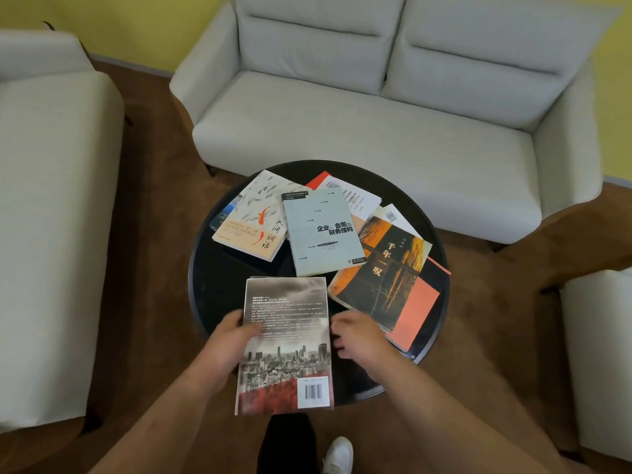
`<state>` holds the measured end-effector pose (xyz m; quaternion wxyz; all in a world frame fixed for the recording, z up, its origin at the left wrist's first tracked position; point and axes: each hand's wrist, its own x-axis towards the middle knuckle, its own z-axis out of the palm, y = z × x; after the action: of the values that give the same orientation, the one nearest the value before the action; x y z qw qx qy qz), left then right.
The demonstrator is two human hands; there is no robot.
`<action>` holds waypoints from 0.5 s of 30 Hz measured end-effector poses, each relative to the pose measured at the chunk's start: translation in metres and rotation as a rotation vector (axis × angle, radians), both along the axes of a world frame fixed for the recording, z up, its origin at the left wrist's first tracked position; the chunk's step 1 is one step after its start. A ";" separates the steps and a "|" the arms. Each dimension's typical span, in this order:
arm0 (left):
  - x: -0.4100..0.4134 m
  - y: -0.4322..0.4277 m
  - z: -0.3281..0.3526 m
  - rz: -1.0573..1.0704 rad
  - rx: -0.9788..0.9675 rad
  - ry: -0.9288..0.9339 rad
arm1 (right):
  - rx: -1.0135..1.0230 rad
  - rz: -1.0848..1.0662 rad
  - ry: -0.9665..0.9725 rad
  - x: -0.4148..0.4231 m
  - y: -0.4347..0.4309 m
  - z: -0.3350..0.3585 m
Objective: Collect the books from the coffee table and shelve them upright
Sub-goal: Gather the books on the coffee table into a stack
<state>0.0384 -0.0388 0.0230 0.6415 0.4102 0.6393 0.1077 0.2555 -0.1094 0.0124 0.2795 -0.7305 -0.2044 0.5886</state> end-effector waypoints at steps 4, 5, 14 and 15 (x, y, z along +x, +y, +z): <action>0.026 0.047 0.006 -0.140 0.332 0.323 | 0.045 -0.315 -0.208 0.052 0.007 0.006; 0.034 0.059 0.006 -0.246 0.440 0.441 | 0.035 -0.308 -0.297 0.063 0.008 0.001; 0.111 0.122 -0.011 -0.677 0.337 0.501 | -0.194 -0.537 -0.228 0.091 0.032 -0.003; 0.116 0.124 -0.014 -0.625 0.340 0.478 | -0.204 -0.541 -0.211 0.093 0.032 -0.002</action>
<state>0.1547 0.0849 0.0090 0.4003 0.6975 0.5880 -0.0864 0.3481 -0.0776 0.0102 0.3286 -0.8397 0.0299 0.4314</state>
